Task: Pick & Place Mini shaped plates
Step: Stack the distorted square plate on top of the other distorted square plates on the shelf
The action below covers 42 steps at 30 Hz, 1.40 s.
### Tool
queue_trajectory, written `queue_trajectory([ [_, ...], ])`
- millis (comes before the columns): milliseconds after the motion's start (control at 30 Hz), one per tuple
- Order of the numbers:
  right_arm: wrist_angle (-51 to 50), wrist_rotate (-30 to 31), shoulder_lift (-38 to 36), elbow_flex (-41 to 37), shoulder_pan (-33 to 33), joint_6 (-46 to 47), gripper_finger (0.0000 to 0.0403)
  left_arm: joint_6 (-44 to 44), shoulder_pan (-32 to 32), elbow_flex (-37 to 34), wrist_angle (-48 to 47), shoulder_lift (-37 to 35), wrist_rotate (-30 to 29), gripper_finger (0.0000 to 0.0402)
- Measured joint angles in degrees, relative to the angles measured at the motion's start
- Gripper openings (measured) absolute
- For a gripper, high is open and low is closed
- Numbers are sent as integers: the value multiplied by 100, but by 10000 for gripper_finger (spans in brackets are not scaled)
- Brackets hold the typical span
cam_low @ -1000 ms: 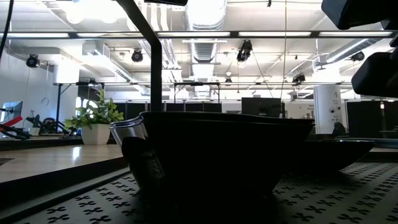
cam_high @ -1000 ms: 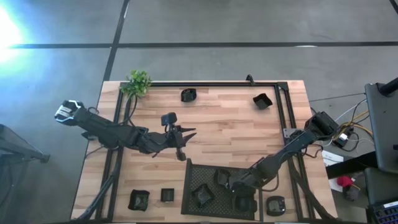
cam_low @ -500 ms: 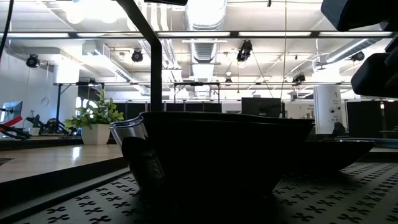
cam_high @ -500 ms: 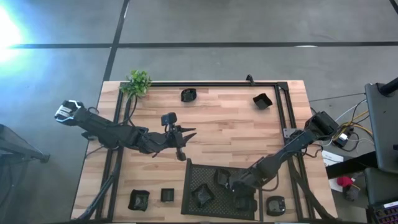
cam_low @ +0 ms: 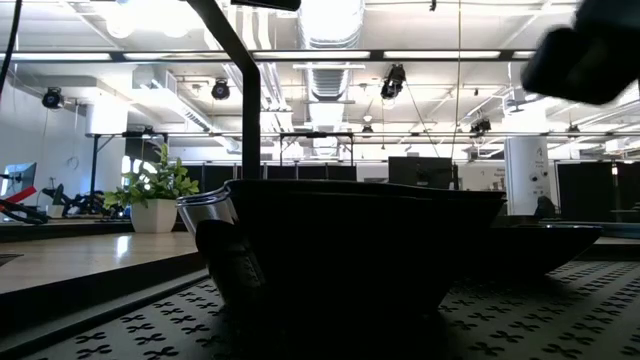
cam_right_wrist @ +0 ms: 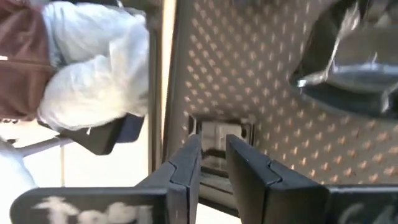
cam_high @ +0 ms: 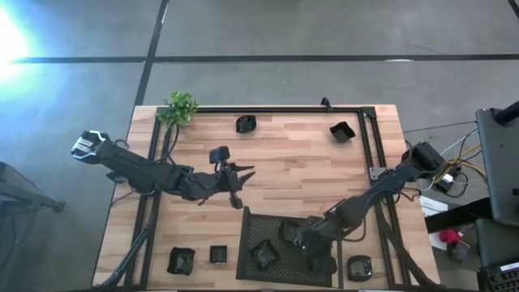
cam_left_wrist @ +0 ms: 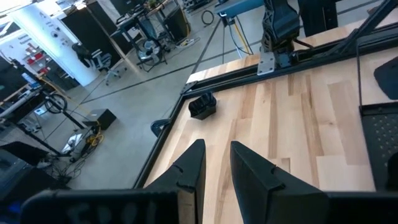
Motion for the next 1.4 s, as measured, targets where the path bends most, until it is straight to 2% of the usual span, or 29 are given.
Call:
queue_trajectory([
  [300, -53, 1018, -613, 167, -133, -774, 68, -335, -2, 0, -379, -7, -9, 71],
  [467, -274, 1783, -1020, 167, -232, -1006, 72, -945, -12, 0, -1198, -54, -5, 71],
  [667, -441, 2360, -1480, 158, -350, -1299, 70, -1873, -83, 0, -2254, -158, 116, 71],
  [733, -475, 2522, -1597, 154, -367, -1414, 67, -2308, -137, 0, -2700, -213, 416, 71],
  [800, -480, 2589, -1685, 154, -379, -1578, 66, -2880, -188, 0, -3168, -253, 965, 71],
  [933, -499, 2652, -1825, 153, -391, -1832, 66, -3937, -301, 0, -3906, -278, 2350, 71],
  [1033, -502, 2684, -1888, 152, -400, -1993, 64, -4357, -372, -2, -4297, -239, 3469, 71],
  [1100, -497, 2696, -1920, 150, -400, -2052, 63, -4597, -440, -9, -4453, -200, 4014, 71],
  [1200, -498, 2696, -1953, 150, -412, -2082, 65, -4693, -597, -11, -4553, -192, 4414, 71],
  [1400, -489, 2696, -1964, 150, -424, -2067, 63, -4391, -1057, -14, -4750, -186, 4586, 71],
])
